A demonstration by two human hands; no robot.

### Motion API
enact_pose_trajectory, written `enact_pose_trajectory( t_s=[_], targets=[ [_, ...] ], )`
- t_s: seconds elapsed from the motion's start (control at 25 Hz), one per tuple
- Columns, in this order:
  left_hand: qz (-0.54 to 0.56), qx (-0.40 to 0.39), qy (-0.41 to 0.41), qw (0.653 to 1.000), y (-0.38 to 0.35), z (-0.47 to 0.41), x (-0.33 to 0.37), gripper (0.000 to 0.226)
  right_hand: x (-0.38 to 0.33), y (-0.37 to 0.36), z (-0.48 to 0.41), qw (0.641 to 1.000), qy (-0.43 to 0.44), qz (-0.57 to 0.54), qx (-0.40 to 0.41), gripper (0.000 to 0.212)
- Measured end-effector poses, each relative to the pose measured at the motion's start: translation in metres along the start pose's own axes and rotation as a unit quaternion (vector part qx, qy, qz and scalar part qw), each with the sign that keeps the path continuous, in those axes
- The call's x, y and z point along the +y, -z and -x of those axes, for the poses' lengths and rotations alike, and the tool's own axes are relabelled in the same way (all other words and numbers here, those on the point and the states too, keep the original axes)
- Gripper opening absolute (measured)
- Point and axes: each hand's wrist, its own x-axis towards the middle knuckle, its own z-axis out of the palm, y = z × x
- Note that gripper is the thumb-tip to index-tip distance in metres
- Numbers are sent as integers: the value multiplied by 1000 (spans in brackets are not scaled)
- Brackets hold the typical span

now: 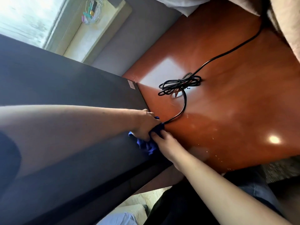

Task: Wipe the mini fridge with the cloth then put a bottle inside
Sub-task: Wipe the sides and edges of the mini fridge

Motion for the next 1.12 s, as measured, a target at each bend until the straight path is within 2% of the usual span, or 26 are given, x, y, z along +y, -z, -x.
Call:
enact_pose_trajectory(
  t_s=[0.04,0.08,0.12,0.2,0.4,0.48,0.6,0.76,0.92,1.0,1.12],
  targets=[
    [5,30,18,999,9,-1,-29,46,2,3,-8,998,30,36,30,70],
    [-28,15,40,999,11,-10,-45,41,-1,8,-12,997,40,41,56,73],
    [-25,38,61,997,16,-19,-60,36,-2,11,-19,993,48,47,94,67],
    [-13,-5,99,995,16,-26,-76,32,-7,21,-34,987,64,51,136,43],
    [43,50,234,970,53,-15,-171,34,-20,32,-52,988,83,32,124,16],
    [37,60,257,964,51,-20,-189,29,-22,33,-61,988,89,26,120,11],
    [62,57,238,968,47,-36,-183,31,-28,39,-66,986,109,34,123,7],
    [92,0,110,990,31,-42,-114,31,-33,49,-61,979,108,59,160,8],
    [128,-63,-11,990,12,-22,-42,33,-44,59,-59,974,108,43,193,14],
    [142,-41,7,989,7,-16,-35,29,-52,60,-59,976,105,31,188,15],
    [96,33,111,989,16,-15,-82,29,-60,54,-58,978,106,34,178,13]
  ],
)
